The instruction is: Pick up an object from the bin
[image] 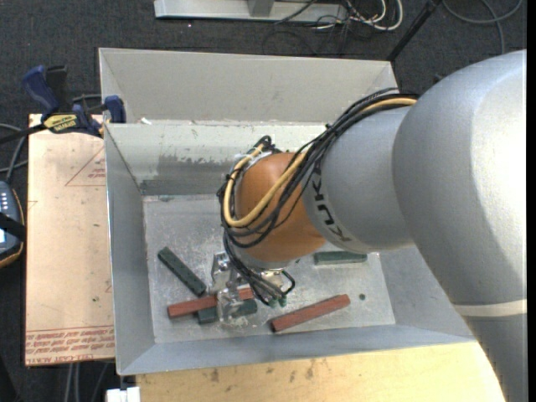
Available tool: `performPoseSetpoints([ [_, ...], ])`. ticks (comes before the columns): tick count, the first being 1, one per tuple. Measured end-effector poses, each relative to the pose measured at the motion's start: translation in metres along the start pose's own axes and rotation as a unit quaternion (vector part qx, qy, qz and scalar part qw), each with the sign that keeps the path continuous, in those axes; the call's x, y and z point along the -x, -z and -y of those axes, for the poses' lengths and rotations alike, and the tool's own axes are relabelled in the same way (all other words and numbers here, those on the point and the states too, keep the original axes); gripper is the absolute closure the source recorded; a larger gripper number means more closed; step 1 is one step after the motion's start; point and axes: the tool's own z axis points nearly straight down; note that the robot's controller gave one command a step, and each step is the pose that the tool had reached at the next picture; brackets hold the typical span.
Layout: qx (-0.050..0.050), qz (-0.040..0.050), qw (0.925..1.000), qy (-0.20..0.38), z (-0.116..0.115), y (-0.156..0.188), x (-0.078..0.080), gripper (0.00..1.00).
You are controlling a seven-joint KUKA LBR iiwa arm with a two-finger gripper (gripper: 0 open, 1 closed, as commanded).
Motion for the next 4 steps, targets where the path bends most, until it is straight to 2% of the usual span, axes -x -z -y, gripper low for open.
performPoseSetpoints([
  [1, 0.0, 0.0, 1.0, 0.0, 0.0, 0.0, 0.0, 1.0],
  [2, -0.001, -0.0046, 0.9993, 0.036, -0.007, 0.15, 0.01, 1.0],
  [3, -0.001, -0.0063, 0.9993, 0.036, -0.007, 0.149, 0.009, 0.0],
  [4, -0.001, -0.0063, 0.9993, 0.036, -0.007, 0.149, 0.009, 0.0],
])
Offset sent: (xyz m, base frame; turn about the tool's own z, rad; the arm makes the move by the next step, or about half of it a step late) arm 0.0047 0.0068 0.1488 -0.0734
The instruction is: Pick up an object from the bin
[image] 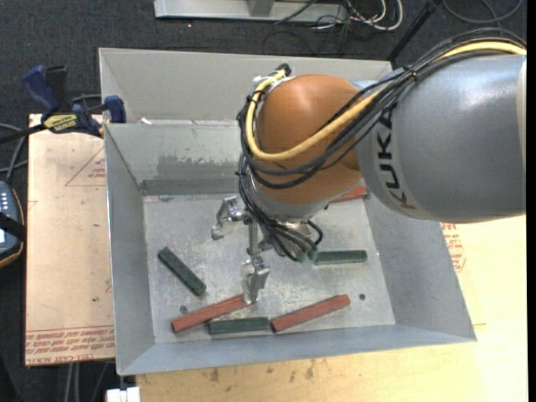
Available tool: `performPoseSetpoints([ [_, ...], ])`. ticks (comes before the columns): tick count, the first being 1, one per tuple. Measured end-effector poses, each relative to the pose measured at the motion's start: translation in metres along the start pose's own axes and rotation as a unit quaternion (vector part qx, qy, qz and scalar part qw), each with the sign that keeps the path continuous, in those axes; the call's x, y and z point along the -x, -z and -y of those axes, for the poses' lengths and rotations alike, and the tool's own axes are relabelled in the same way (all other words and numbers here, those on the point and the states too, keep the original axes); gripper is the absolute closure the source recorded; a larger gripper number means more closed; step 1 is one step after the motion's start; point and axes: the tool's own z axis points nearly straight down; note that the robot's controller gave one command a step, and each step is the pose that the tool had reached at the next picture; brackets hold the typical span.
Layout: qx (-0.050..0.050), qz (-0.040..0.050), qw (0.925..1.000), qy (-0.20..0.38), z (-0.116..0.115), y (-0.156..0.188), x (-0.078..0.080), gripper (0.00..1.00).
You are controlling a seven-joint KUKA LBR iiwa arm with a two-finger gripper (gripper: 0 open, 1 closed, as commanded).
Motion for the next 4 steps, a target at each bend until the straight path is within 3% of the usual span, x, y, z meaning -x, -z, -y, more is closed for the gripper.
performPoseSetpoints([
  [1, 0.0, 0.004, 1.0, 0.0, 0.0, -0.005, 0.0, 0.0],
  [2, 0.0, -0.0005, 0.999, 0.044, 0.021, -0.055, 0.001, 0.0],
  [3, 0.0, 0.003, 0.999, 0.044, 0.026, -0.154, 0.005, 1.0],
  [4, 0.0, 0.003, 0.999, 0.044, 0.026, -0.154, 0.005, 1.0],
])
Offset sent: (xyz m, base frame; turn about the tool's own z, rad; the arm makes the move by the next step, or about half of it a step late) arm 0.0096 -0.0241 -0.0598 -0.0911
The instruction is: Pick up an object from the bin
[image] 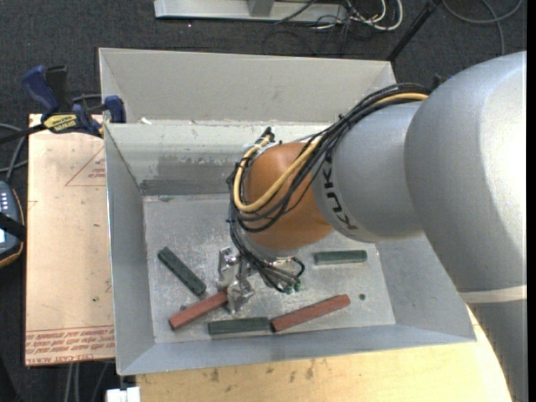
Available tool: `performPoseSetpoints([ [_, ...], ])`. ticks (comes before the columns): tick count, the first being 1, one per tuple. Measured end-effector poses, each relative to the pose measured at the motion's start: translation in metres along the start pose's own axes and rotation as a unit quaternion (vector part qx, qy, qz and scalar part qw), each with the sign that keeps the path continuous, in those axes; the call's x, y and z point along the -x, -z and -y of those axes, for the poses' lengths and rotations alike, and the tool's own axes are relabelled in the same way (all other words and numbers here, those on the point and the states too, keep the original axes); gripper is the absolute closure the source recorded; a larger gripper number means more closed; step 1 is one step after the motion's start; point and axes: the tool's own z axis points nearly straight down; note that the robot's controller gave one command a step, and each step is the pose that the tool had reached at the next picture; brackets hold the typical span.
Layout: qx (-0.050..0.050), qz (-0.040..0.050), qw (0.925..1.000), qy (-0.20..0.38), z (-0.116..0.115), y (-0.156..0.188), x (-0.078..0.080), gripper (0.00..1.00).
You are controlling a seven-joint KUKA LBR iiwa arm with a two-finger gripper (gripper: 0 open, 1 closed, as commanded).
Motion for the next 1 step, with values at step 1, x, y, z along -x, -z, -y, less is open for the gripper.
performPoseSetpoints([
  [1, -0.001, -0.0012, 0.9987, 0.052, -0.0161, 0.153, 0.0134, 1.0],
])
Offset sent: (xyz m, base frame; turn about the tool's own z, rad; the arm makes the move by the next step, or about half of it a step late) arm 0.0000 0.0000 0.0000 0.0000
